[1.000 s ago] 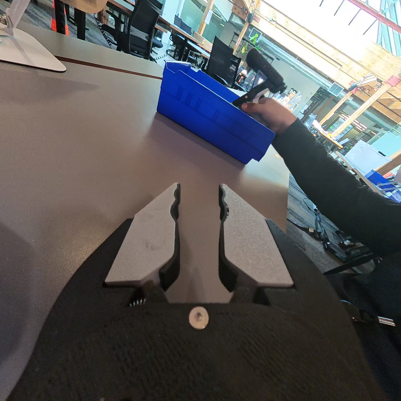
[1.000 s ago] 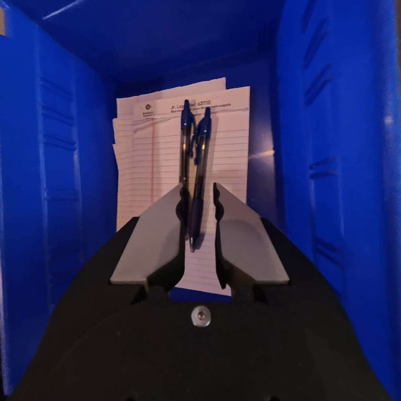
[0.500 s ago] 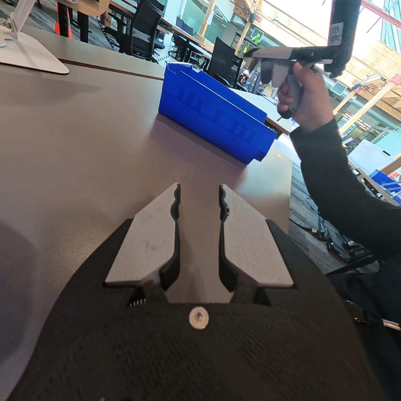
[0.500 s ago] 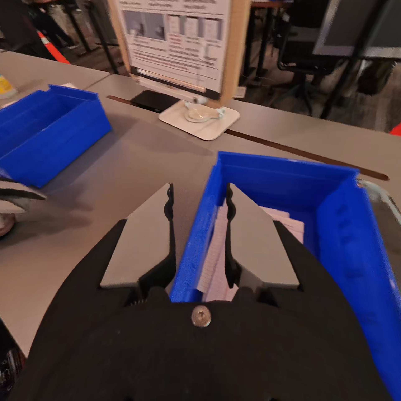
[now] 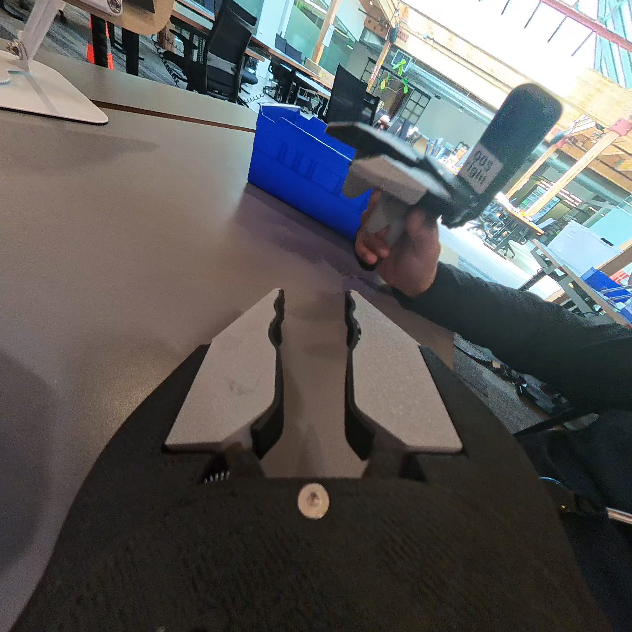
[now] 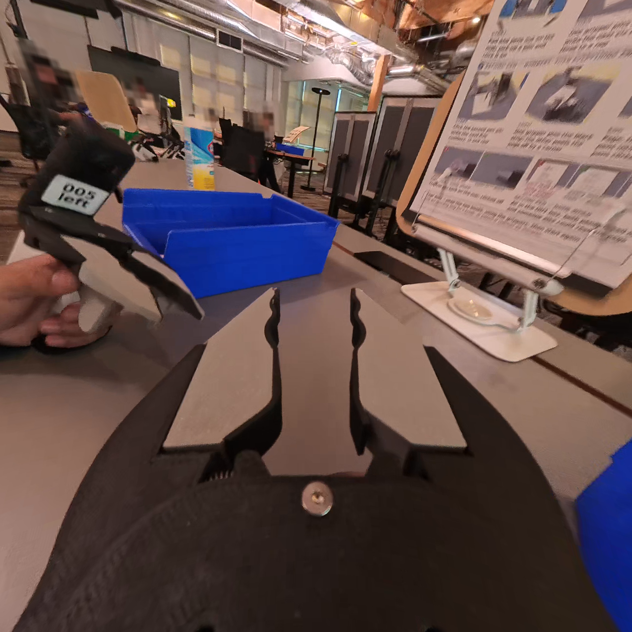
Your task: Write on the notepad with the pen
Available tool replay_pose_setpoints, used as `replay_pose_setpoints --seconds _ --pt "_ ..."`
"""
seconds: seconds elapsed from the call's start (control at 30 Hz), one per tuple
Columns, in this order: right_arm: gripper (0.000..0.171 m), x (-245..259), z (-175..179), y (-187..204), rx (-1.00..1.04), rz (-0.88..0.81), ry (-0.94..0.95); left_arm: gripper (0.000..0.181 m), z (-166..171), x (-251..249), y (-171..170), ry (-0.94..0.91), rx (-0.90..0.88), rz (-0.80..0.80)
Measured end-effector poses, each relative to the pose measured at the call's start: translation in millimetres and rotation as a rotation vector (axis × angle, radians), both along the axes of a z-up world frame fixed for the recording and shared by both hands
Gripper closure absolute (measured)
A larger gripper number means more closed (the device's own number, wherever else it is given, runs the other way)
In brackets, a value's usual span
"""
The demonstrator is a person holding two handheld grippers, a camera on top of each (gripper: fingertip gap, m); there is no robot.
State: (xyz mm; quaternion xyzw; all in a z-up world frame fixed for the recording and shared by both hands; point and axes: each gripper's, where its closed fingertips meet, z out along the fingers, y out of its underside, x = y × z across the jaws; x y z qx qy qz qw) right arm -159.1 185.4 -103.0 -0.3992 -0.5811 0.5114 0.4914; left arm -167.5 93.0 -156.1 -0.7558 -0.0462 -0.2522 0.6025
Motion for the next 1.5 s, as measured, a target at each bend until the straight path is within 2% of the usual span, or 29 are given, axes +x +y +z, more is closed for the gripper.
replay_pose_setpoints --seconds 0.07,0.13,0.3,0.37,0.47,0.57,0.77,0.87,0.93,1.03,1.1,1.2,1.3,1.4,1.47,1.5 --pt "0.137 4.0 -12.5 -5.7 0.027 0.014 -0.016 0.148 -0.2 1.2 -0.4 0.004 -0.001 -0.001" --pt "0.136 21.8 -6.3 -13.8 0.045 0.016 0.025 0.148 0.3 3.1 -1.5 0.018 0.003 -0.003" --pt "0.135 129.1 8.7 -40.8 -0.025 0.056 0.044 0.148 1.4 10.5 -5.5 0.022 0.011 -0.033" --pt "0.135 163.4 25.7 -30.0 0.021 -0.002 0.009 0.148 0.5 11.9 -5.2 0.019 0.005 -0.045" --pt "0.132 197.0 72.6 0.8 0.009 -0.127 0.021 0.148 -3.8 13.5 -3.0 0.019 -0.026 -0.055" --pt "0.13 208.8 88.1 20.3 -0.005 -0.176 0.003 0.148 3.2 12.2 -7.9 0.03 0.022 -0.027" --pt "0.11 208.3 30.6 84.8 0.043 -0.413 -0.266 0.142 15.2 17.1 -52.7 0.096 -0.008 -0.001" --pt "0.11 208.8 -10.1 89.7 0.046 -0.321 -0.462 0.132 16.5 -10.4 -88.3 0.217 -0.187 0.088" --pt "0.107 209.2 -24.3 108.0 0.047 -0.371 -0.503 0.11 7.9 -30.7 -116.9 0.266 -0.358 0.098" --pt "0.102 206.2 -38.7 117.9 -0.01 -0.36 -0.529 0.107 8.3 -72.5 -147.2 0.421 -0.438 0.16" --pt "0.097 204.0 -44.9 121.2 -0.054 -0.351 -0.535 0.103 9.5 -101.9 -155.3 0.476 -0.463 0.236" --pt "0.097 196.1 -52.4 119.7 -0.109 -0.326 -0.533 0.1 13.7 -109.1 -134.5 0.379 -0.412 0.225" --pt "0.097 186.4 -59.5 122.2 -0.091 -0.361 -0.548 0.097 9.5 -105.9 -96.0 0.329 -0.379 0.225" --pt "0.097 174.0 -62.8 129.0 -0.083 -0.428 -0.555 0.088 -17.2 -119.0 -64.1 0.345 -0.487 0.347" --pt "0.096 165.0 -68.9 132.3 -0.1 -0.454 -0.58 0.091 -33.6 -137.1 -52.6 0.412 -0.557 0.461" --pt "0.097 161.1 -73.5 135.3 -0.107 -0.471 -0.598 0.103 -37.8 -146.7 -50.3 0.458 -0.58 0.514"
